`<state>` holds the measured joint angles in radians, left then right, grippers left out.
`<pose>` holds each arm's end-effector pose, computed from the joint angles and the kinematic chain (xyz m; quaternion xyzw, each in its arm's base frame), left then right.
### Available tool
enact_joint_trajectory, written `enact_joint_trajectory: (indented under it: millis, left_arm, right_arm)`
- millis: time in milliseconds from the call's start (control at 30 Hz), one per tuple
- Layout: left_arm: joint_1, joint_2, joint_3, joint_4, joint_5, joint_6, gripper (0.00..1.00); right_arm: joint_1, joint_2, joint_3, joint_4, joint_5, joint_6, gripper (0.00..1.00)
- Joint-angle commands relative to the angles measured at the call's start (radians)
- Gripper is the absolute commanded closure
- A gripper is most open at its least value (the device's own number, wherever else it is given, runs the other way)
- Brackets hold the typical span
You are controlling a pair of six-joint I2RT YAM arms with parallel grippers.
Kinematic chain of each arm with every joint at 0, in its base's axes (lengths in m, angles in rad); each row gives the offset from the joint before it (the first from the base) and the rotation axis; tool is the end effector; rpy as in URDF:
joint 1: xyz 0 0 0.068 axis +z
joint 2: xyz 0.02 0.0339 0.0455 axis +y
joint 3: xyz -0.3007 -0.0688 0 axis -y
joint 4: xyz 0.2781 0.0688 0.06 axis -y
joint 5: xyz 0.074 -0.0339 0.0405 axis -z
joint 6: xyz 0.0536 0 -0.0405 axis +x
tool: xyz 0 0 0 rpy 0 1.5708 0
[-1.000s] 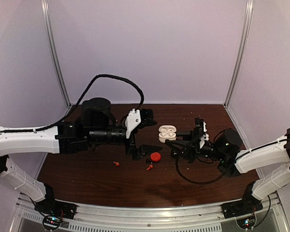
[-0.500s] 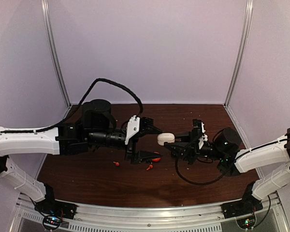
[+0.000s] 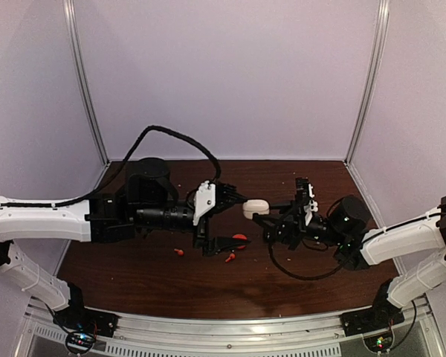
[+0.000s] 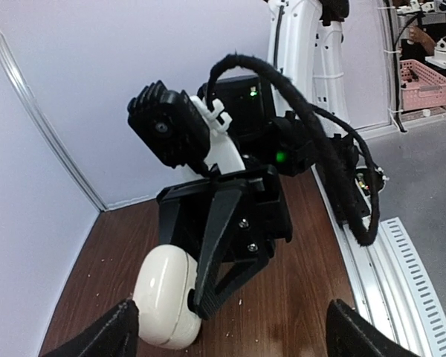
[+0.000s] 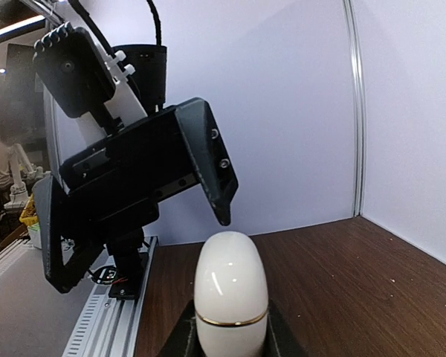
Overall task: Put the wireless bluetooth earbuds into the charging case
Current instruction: Close the charging case with the earbuds inside, then place the charging case with the earbuds at the center of the board.
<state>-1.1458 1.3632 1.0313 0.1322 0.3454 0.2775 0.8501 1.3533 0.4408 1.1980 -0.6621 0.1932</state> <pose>0.1329 -0.3377 0.3492 0.5804 0.5064 -0.3830 0.5099 0.1628 0.2353 0.2566 -0.4291 0.4525 0.5461 0.5593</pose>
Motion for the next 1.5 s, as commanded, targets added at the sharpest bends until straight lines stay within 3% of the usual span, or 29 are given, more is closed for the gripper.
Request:
enact_joint_trajectory:
  millis: [0,167,367,633,1000,1300,1467]
  left_arm:
    - [0.006,-0.064,-0.061,0.112,-0.208,-0.058,0.06]
    - [0.080,-0.079,-0.076,0.132,-0.381,-0.203,0.02]
    - [0.136,-0.084,-0.073,0.113,-0.481,-0.310,0.02]
    - [0.163,-0.045,-0.015,0.016,-0.579,-0.427,0.03]
    - [0.175,-0.095,-0.097,0.052,-0.606,-0.482,0.02]
    - [0.177,-0.130,-0.139,0.026,-0.672,-0.522,0.02]
    - [0.178,-0.146,-0.147,0.026,-0.686,-0.504,0.02]
  right_arm:
    - [-0.039,-0.014,0.035,-0.046,0.085,0.078,0.99]
    - [-0.087,0.004,0.117,-0.264,0.144,0.111,0.96]
    - [-0.142,0.071,0.265,-0.570,0.262,0.062,0.92]
    - [-0.193,0.396,0.599,-0.856,0.261,0.028,0.92]
    - [-0.225,0.731,0.926,-1.027,0.209,0.062,0.93]
    - [-0.258,0.885,1.091,-1.108,0.208,0.075,0.92]
    - [-0.270,0.931,1.147,-1.143,0.217,0.078,0.82]
